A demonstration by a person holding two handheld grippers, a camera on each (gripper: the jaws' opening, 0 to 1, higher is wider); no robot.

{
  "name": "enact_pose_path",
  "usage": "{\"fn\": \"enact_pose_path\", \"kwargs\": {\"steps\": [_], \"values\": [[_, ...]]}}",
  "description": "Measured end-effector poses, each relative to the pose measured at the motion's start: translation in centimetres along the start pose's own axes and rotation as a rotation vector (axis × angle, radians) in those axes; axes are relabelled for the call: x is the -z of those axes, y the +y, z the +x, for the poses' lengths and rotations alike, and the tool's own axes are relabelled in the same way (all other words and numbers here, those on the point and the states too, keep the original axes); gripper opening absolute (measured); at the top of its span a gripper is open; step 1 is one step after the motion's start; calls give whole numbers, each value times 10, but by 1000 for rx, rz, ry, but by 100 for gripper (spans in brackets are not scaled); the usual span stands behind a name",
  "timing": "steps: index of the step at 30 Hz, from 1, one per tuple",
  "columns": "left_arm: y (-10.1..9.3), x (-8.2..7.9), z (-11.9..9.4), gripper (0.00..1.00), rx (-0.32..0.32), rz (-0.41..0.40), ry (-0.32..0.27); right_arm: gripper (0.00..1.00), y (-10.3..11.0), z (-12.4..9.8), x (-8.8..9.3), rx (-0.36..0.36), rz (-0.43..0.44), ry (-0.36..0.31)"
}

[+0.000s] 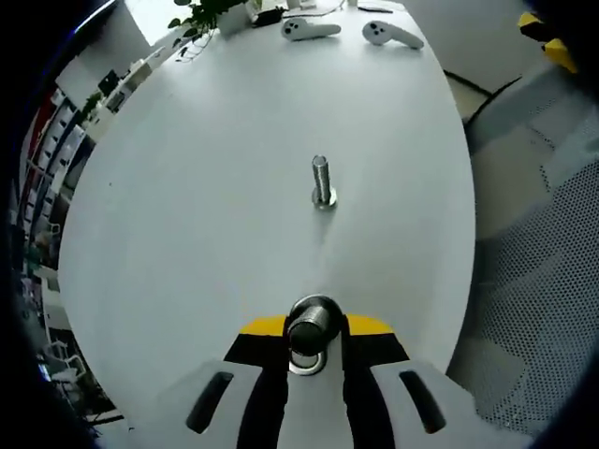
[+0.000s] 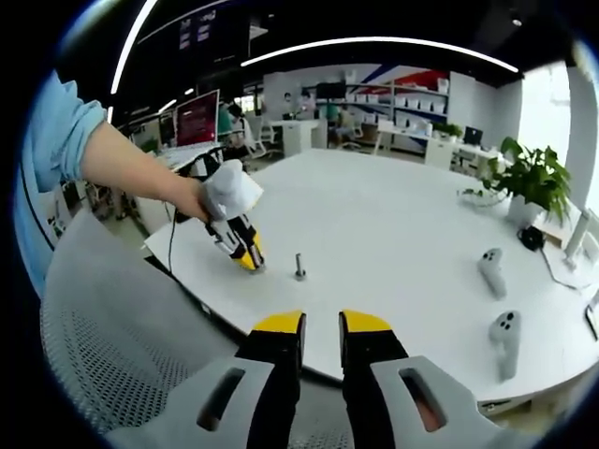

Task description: Place the washer onto the threaded stud by aligning its center hole with the stud, sliding it down to the base, and recovering from edge contact or off-axis alignment until the washer reaches the visible bottom stop.

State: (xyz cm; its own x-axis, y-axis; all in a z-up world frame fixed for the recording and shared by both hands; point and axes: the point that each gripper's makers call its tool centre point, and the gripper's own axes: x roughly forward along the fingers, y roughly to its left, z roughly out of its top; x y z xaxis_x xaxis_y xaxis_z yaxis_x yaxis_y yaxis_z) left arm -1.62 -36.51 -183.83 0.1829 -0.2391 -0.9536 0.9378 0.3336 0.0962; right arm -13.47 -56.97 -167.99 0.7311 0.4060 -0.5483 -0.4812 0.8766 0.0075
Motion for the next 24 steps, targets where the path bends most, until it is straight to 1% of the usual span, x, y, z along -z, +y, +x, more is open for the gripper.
{"fn": "enact_pose_path", "kwargs": {"steps": [1,3,7,9,11,13,14,15,16,17,18,20,22,24], "values": [[-1,1,1,19,-2,5,6,17,0,0,0,0,-1,0],[-1,-3,-2,19,5,-4,0,17,0,0,0,-1,0,1],[0,-6,0,19,8,-24,-13,17,0,0,0,-1,2,0],[-1,-6,0,19,14,-18,-13,17,0,1,-1,0,-1,-3],[-2,-4,0,20,35,-28,-16,17,1,1,-1,-3,-4,-2],[-2,1,-1,21,47,-9,-18,17,0,1,-1,-7,-5,-2],[-2,1,-3,23,55,-38,-28,17,0,1,-1,-12,-6,-2],[-4,3,-7,24,65,-104,-42,17,-1,2,-1,-23,-4,1],[-3,4,-9,26,68,-135,-53,17,-2,2,0,-23,-5,2],[-1,7,-12,32,64,-159,-71,17,-2,1,1,-16,-1,4],[0,10,-15,38,63,-170,-80,17,-2,1,0,-15,-1,-2],[-2,20,-21,49,69,-169,-76,17,-1,1,0,-18,-5,1],[2,30,-28,54,36,-159,-92,17,0,2,0,-22,-6,2],[3,42,-36,54,26,-178,-89,17,0,2,0,-25,-7,3]]}}
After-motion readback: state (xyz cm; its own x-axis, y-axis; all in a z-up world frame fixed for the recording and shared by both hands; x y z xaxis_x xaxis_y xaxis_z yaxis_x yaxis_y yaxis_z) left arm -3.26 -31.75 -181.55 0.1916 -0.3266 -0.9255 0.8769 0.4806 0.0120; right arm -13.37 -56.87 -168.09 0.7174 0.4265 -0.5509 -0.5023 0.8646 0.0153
